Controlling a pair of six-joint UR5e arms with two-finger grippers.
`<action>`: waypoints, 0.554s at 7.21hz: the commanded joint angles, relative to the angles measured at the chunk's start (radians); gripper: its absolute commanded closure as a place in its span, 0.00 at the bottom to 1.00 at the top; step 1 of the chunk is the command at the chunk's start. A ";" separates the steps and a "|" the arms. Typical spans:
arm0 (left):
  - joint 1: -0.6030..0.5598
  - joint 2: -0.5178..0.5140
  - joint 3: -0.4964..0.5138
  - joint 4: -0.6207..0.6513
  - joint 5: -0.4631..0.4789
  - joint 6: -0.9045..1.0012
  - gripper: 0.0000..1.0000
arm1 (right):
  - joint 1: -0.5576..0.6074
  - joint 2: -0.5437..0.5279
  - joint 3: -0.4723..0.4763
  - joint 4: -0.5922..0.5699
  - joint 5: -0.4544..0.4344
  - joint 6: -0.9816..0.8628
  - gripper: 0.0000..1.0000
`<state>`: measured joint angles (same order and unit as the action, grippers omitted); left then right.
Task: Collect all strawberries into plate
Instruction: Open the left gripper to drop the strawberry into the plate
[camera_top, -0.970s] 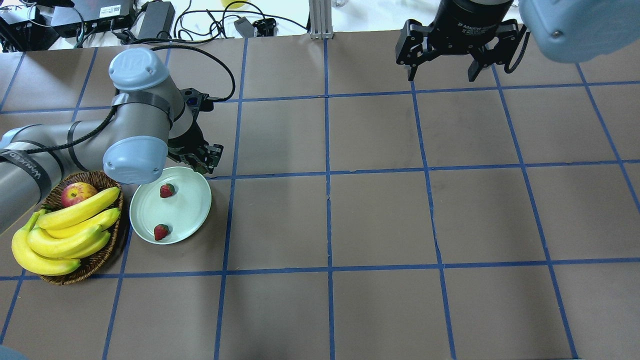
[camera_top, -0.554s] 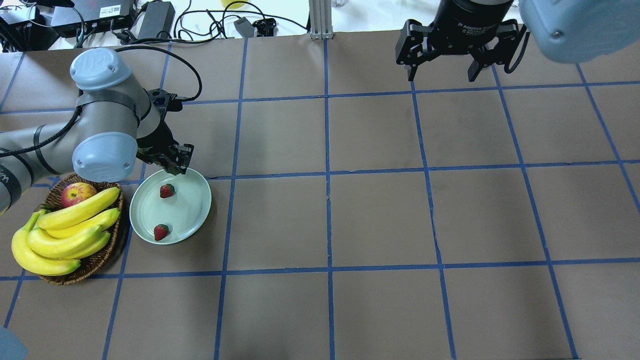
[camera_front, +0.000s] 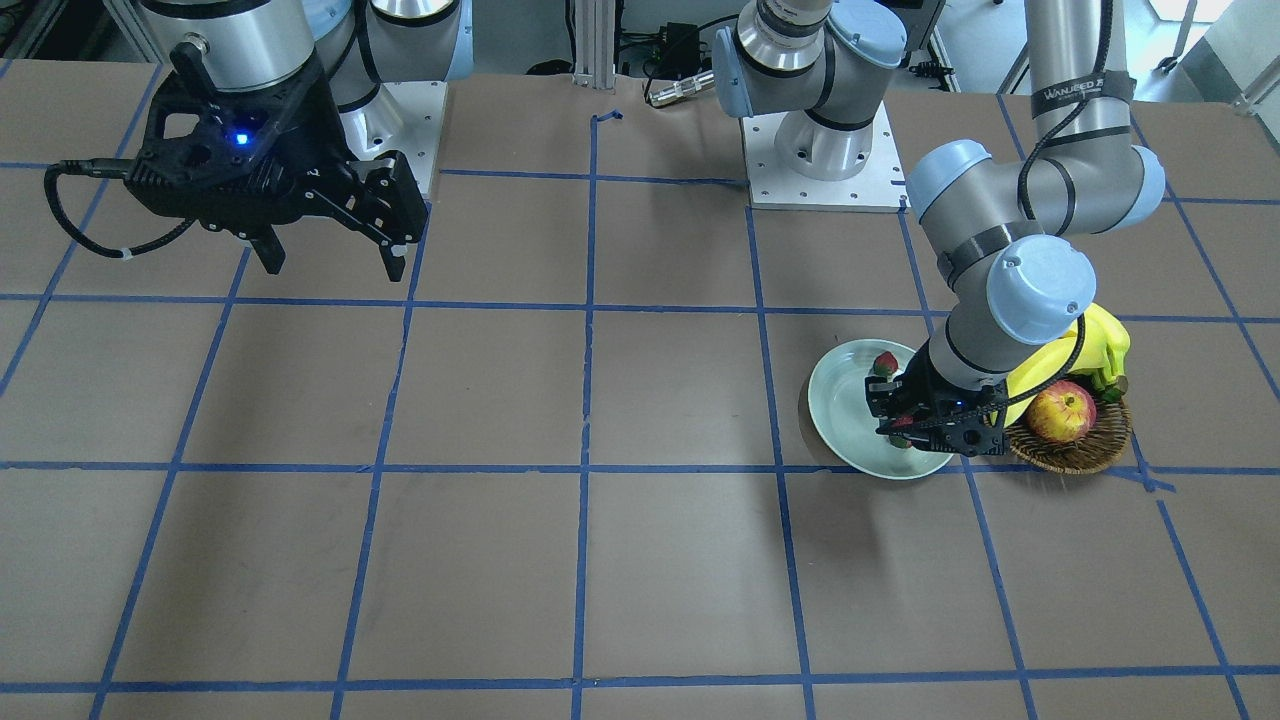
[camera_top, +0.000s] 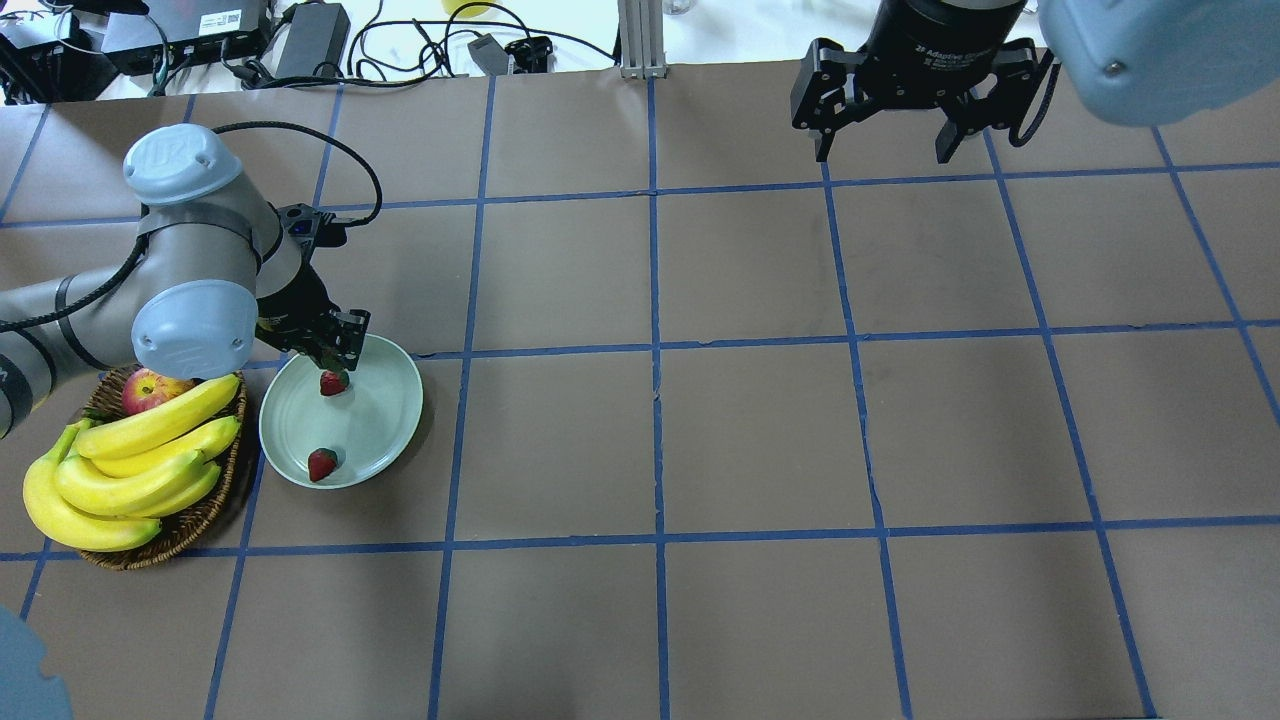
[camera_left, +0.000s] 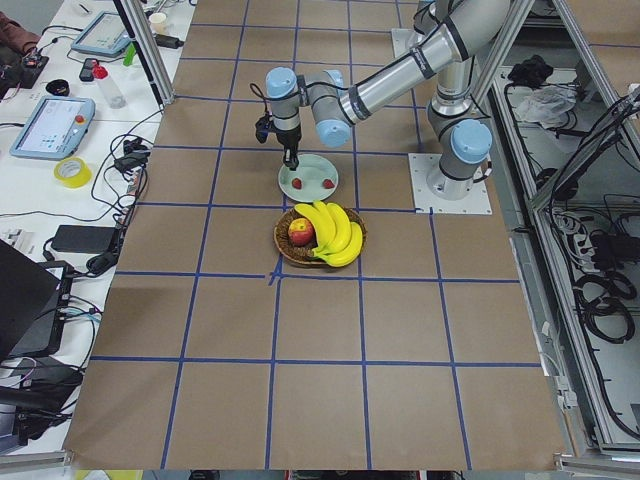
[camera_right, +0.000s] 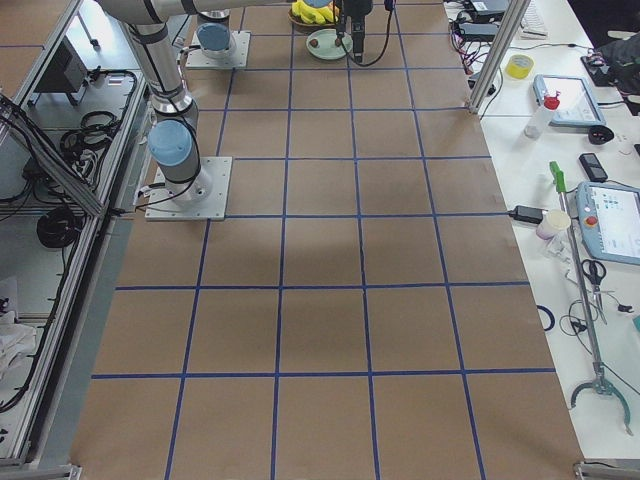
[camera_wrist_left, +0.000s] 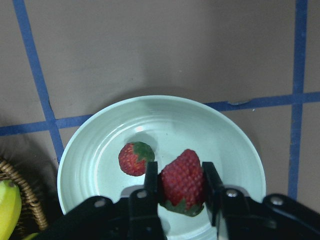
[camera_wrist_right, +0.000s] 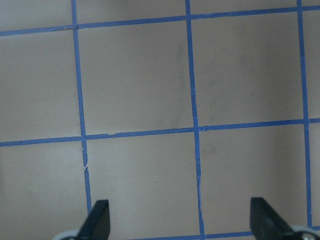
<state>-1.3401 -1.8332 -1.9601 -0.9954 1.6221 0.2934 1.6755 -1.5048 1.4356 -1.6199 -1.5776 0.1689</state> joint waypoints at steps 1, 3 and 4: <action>0.018 -0.001 -0.041 0.001 -0.004 -0.011 1.00 | 0.001 0.000 -0.001 0.000 0.001 0.000 0.00; 0.018 0.002 -0.066 0.003 -0.004 -0.019 0.68 | 0.000 0.000 0.000 0.000 0.001 0.000 0.00; 0.018 0.000 -0.066 0.003 0.002 -0.020 0.37 | 0.001 0.000 0.000 0.002 0.001 0.000 0.00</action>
<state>-1.3228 -1.8328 -2.0222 -0.9927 1.6195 0.2770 1.6762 -1.5048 1.4352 -1.6195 -1.5769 0.1687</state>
